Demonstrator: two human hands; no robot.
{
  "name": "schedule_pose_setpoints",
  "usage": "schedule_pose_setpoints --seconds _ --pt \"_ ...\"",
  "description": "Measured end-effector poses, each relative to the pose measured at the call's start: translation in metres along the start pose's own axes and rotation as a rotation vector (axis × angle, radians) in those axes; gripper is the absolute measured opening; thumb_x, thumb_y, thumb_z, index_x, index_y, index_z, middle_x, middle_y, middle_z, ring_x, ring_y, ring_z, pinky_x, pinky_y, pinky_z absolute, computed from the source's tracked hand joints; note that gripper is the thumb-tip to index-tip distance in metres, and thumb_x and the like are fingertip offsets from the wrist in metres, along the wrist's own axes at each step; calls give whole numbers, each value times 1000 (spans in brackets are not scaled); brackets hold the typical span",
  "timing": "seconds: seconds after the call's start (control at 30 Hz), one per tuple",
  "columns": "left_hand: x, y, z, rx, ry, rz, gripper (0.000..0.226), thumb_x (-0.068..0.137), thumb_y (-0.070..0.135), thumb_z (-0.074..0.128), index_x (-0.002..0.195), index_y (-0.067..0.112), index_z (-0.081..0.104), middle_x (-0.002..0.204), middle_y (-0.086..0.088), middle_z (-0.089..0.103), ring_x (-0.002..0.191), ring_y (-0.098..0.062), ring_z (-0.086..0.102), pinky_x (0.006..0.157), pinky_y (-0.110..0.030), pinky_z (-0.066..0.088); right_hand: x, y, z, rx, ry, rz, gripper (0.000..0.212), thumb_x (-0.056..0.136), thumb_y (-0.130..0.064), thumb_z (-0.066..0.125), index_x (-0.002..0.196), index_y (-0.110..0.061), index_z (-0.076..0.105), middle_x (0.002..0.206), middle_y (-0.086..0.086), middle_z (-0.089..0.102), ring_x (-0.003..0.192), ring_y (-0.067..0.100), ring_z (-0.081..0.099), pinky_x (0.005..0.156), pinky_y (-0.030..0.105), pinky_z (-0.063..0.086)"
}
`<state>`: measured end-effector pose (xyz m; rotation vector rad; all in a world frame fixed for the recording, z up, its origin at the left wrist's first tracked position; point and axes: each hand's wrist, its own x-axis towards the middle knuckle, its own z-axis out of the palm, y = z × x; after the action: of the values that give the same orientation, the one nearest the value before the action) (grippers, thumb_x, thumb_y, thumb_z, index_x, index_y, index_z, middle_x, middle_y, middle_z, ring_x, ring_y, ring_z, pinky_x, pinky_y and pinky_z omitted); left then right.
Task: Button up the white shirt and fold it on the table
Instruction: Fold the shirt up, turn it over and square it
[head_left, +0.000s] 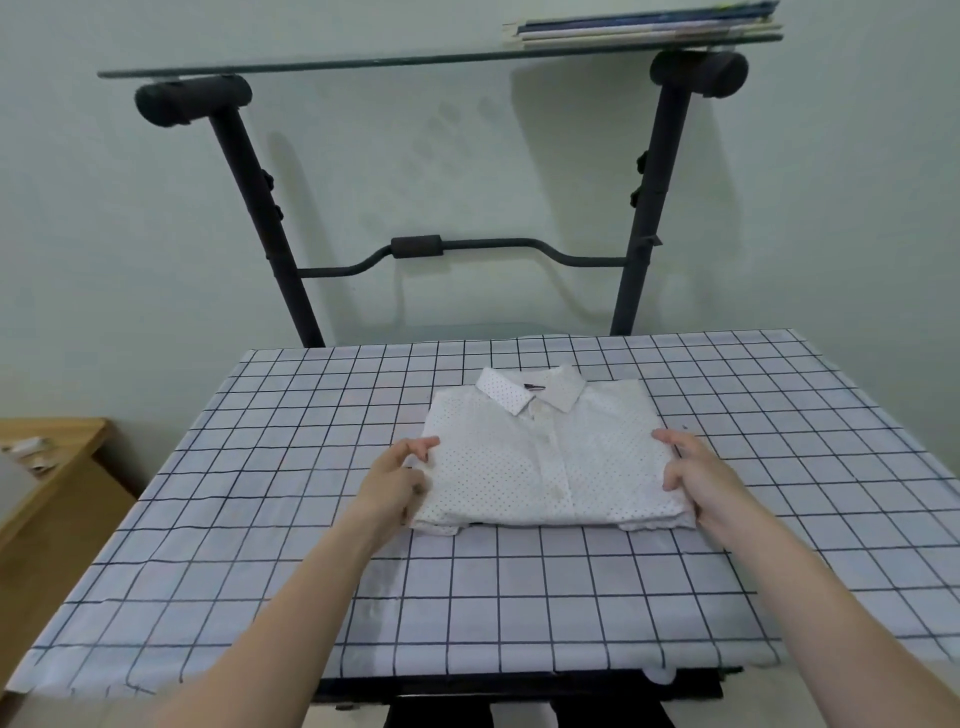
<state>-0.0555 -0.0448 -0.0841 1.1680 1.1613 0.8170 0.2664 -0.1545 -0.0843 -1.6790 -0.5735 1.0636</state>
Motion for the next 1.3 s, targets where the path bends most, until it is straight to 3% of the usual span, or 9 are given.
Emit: schedule_pose_setpoints --seconds 0.07,0.13,0.23,0.4,0.5,0.6,0.9,1.07,1.3 --pt "-1 -1 3 248 118 11 35 77 -14 34 76 15 54 127 5 57 75 -21 53 53 -26 34 -6 0 2 -274 103 -106 63 72 6 45 122 -29 56 140 5 50 112 24 52 87 40 47" --pt "-2 7 11 489 235 145 29 82 -9 41 89 12 59 131 -2 50 106 -25 54 77 -30 41 -9 -3 6 -495 218 -310 55 83 2 48 132 -21 52 138 5 50 114 22 51 92 38 43" --pt "6 10 22 780 218 369 28 91 16 55 119 19 57 154 0 30 142 -22 28 112 -37 26 -9 -8 22 -666 223 -536 54 89 -18 57 141 -22 43 148 6 40 137 24 35 114 41 30" --pt "5 -33 48 1135 45 259 67 90 62 27 149 32 26 163 4 6 150 -28 0 120 -49 9 -4 30 44 -1095 157 -309 58 93 -59 37 148 -43 24 164 2 7 146 33 16 117 49 23" --pt "2 -40 52 1087 108 302 81 78 69 17 148 29 31 162 3 14 150 -30 3 120 -43 11 -9 46 42 -1061 310 -460 53 92 -55 44 143 -39 39 161 0 20 135 32 34 111 47 30" --pt "5 -37 57 1002 107 316 59 94 51 40 147 28 32 163 1 12 150 -26 -1 121 -41 9 -2 42 36 -931 348 -511 45 92 -43 54 135 -31 51 156 -1 32 125 30 42 105 44 37" --pt "38 -3 127 757 19 312 54 98 41 44 148 23 34 163 1 4 150 -17 -5 119 -36 11 42 -22 -21 -547 389 -497 37 91 3 49 118 -17 65 148 0 39 118 7 43 88 18 30" --pt "66 15 185 675 -25 302 54 98 38 46 147 19 36 163 -2 5 150 -18 -1 119 -36 13 74 -36 -63 -495 433 -493 42 90 8 43 112 -18 67 148 -2 38 106 6 42 68 23 45" --pt "96 31 245 647 -92 361 53 99 32 47 148 16 34 163 -4 5 150 -22 -3 119 -35 12 117 -43 -111 -518 526 -473 46 88 8 40 109 -20 70 146 -3 41 115 19 52 81 42 53"
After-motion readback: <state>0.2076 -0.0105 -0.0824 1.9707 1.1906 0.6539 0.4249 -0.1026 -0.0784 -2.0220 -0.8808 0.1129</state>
